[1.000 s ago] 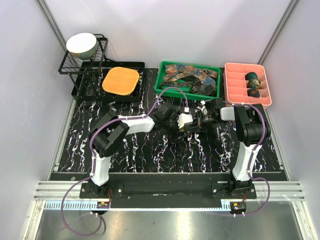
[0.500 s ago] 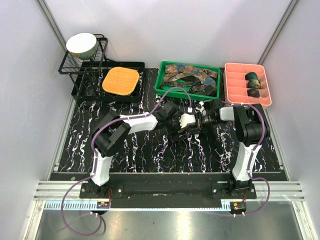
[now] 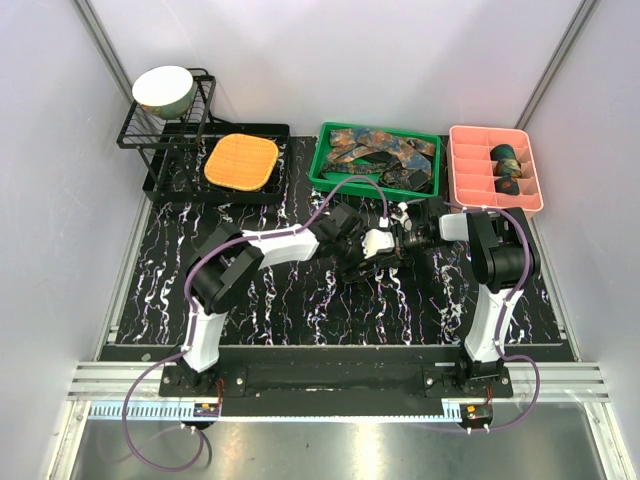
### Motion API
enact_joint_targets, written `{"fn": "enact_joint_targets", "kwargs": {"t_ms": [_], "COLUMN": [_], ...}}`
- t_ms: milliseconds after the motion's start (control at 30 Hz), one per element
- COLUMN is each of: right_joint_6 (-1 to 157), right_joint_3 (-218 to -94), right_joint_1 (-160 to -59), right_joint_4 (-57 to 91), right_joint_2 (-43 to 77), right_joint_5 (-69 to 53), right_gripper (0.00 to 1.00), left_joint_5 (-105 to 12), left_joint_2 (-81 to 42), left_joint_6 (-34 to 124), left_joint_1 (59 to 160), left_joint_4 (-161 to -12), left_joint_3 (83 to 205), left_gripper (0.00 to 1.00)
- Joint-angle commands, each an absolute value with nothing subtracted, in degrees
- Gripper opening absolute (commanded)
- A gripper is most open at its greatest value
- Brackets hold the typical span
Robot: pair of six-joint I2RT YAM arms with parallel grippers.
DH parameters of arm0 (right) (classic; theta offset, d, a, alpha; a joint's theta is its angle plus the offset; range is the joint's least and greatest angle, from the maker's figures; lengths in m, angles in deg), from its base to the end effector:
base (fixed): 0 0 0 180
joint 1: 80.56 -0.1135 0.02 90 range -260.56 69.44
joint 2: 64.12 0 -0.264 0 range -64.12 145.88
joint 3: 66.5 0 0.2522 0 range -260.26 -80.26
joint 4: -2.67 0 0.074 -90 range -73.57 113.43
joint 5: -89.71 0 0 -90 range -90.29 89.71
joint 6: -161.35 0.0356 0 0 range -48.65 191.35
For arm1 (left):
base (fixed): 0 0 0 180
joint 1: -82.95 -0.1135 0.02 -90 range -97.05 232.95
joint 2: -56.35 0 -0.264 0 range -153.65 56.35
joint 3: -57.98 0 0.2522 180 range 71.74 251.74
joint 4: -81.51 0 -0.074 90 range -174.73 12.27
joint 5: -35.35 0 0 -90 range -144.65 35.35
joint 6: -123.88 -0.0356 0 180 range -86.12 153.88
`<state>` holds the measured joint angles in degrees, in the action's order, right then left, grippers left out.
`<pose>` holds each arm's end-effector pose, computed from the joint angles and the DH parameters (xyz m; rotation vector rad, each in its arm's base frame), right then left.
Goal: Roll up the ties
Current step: Roll the tie at the center of the board.
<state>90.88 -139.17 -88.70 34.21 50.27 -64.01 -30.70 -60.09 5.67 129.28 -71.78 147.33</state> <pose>0.3351 0.0802 0.1001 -0.0217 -2.6427 -1.6807 0.2830 -0.3174 0.1491 1.6565 1.8898 -0.6541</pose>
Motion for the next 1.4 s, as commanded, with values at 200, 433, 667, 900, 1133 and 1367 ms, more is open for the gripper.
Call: {"fn": "enact_joint_targets", "kwargs": {"t_ms": [200, 433, 667, 900, 1133, 1367], "right_joint_6": [95.5, 96.0, 95.7, 93.5, 93.8, 97.0], "right_joint_3": [-139.8, -139.4, -139.4, -141.1, -139.4, -137.6], "right_joint_1": [-89.3, -89.3, -89.4, -89.2, -88.9, -88.6], "right_joint_4": [30.9, 30.2, 30.5, 35.1, 37.6, 38.8], "right_joint_2": [48.3, 49.1, 49.4, 49.8, 48.8, 46.2], "right_joint_5": [-69.7, -70.4, -71.1, -70.3, -70.9, -71.1], "right_gripper": [0.0, 0.0, 0.0, 0.43, 0.63, 0.72], "left_joint_5": [-34.3, -34.5, -36.8, -37.0, -38.4, -40.4], "left_joint_2": [-64.4, -64.4, -64.5, -65.1, -65.6, -65.7], "left_joint_6": [4.1, 4.4, 3.9, 4.4, 5.1, 6.4], "left_joint_1": [130.6, 130.9, 130.9, 130.9, 130.9, 130.9], "left_joint_4": [-65.4, -65.8, -66.1, -66.2, -66.2, -66.5], "left_joint_3": [143.1, 142.6, 141.4, 141.1, 141.4, 141.7], "left_gripper": [0.62, 0.65, 0.2, 0.0, 0.0, 0.0]}}
